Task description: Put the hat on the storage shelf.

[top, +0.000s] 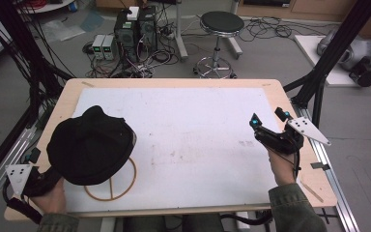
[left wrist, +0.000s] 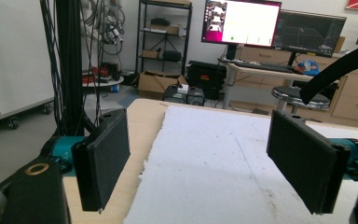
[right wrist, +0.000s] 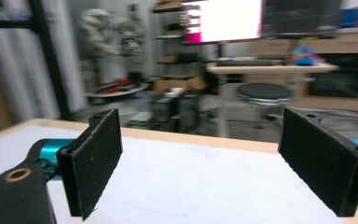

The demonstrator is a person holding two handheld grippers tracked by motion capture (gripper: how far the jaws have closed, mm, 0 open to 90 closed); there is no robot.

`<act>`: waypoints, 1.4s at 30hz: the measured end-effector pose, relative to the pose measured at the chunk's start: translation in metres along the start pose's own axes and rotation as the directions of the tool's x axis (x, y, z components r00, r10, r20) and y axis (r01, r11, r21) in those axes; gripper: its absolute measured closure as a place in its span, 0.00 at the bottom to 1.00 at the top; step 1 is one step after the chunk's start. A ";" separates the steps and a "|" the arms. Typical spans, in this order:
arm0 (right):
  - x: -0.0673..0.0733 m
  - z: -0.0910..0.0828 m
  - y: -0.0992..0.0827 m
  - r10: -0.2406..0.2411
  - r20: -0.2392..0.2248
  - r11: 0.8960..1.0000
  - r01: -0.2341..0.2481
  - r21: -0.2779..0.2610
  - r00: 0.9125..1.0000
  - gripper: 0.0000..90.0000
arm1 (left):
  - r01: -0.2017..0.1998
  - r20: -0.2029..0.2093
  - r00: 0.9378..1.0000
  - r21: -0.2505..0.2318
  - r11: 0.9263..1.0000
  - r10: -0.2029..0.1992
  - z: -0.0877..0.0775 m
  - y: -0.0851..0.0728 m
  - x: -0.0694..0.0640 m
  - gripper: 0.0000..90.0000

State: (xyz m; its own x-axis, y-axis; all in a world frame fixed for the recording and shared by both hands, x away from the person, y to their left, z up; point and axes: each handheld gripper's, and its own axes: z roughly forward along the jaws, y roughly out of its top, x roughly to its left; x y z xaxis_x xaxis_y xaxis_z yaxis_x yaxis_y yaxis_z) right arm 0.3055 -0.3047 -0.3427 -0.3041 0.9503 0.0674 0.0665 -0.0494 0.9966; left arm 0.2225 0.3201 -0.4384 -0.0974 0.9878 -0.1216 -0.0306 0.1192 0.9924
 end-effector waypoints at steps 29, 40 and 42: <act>-0.019 -0.001 -0.069 -0.014 0.227 0.999 0.003 0.049 0.974 0.13 | 0.008 -0.002 1.000 -0.006 1.000 -0.008 0.000 0.000 -0.002 0.24; -0.019 -0.002 -0.069 0.001 0.212 0.999 -0.010 0.045 0.977 0.13 | 0.006 0.003 1.000 -0.006 1.000 -0.006 0.001 -0.001 -0.002 0.24; -0.019 -0.003 -0.069 0.004 0.216 0.999 -0.013 0.040 0.976 0.13 | 0.006 0.003 1.000 -0.006 1.000 -0.006 0.001 -0.001 -0.002 0.24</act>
State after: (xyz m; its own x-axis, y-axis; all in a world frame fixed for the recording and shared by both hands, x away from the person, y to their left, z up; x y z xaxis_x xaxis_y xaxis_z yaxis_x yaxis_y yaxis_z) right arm 0.3041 -0.3196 -0.4127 -0.0916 0.9940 0.0593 0.1082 -0.0492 0.9929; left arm 0.2238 0.3178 -0.4388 -0.0943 0.9873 -0.1279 -0.0373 0.1249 0.9915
